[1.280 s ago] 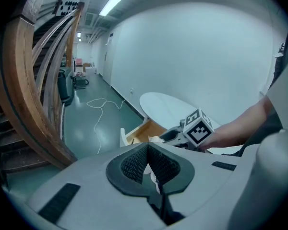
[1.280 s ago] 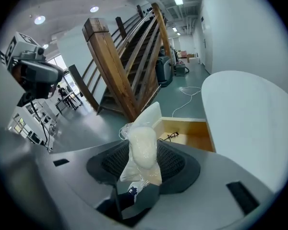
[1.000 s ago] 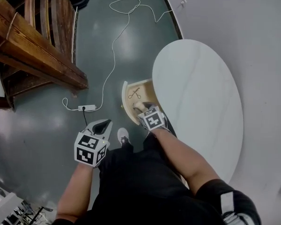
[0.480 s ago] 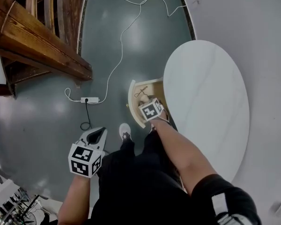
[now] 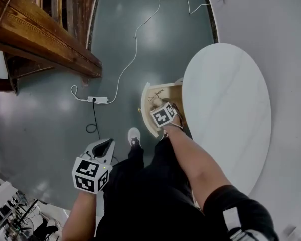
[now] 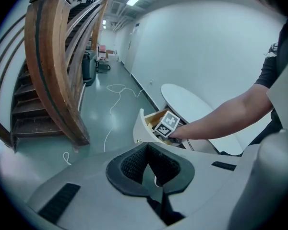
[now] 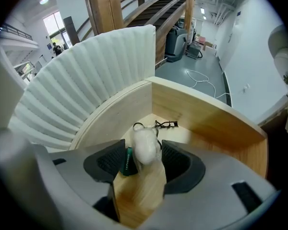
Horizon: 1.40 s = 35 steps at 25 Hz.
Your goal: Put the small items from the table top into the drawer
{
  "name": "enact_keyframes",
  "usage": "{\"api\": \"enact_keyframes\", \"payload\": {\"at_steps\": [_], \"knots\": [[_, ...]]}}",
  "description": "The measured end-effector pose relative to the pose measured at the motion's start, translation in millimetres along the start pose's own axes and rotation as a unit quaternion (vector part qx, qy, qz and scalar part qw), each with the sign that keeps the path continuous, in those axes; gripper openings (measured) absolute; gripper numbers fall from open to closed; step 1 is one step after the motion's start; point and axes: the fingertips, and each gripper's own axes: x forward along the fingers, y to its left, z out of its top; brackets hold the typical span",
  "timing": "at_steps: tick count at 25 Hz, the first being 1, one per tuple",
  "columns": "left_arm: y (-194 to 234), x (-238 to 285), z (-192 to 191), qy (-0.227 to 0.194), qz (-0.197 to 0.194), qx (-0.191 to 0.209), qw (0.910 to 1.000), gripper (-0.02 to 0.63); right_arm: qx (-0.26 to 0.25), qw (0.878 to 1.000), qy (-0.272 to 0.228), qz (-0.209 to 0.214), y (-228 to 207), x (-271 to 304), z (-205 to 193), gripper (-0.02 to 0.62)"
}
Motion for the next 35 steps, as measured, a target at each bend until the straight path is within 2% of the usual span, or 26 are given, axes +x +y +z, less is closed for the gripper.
{"api": "enact_keyframes", "payload": {"at_steps": [6,13,20,30,35], "knots": [[-1,1,8,-0.01,-0.005,0.008,0.9999,0.014,0.02,1.0,-0.018,0.004,5,-18,4,0.224],[-15,1,35,-0.033,-0.025,0.034,0.9986,0.014,0.047,0.997,-0.063,0.023,26,-73,15,0.222],[-39,0,69,-0.063,-0.048,0.071,0.9943,0.014,0.096,0.983,-0.151,0.034,28,-162,40,0.222],[-78,-6,117,-0.108,-0.077,0.127,0.983,0.014,0.119,0.948,-0.292,0.031,12,-299,67,0.023],[-100,-11,136,-0.134,-0.088,0.142,0.9769,0.014,0.115,0.931,-0.344,0.024,7,-361,75,0.009]]}}
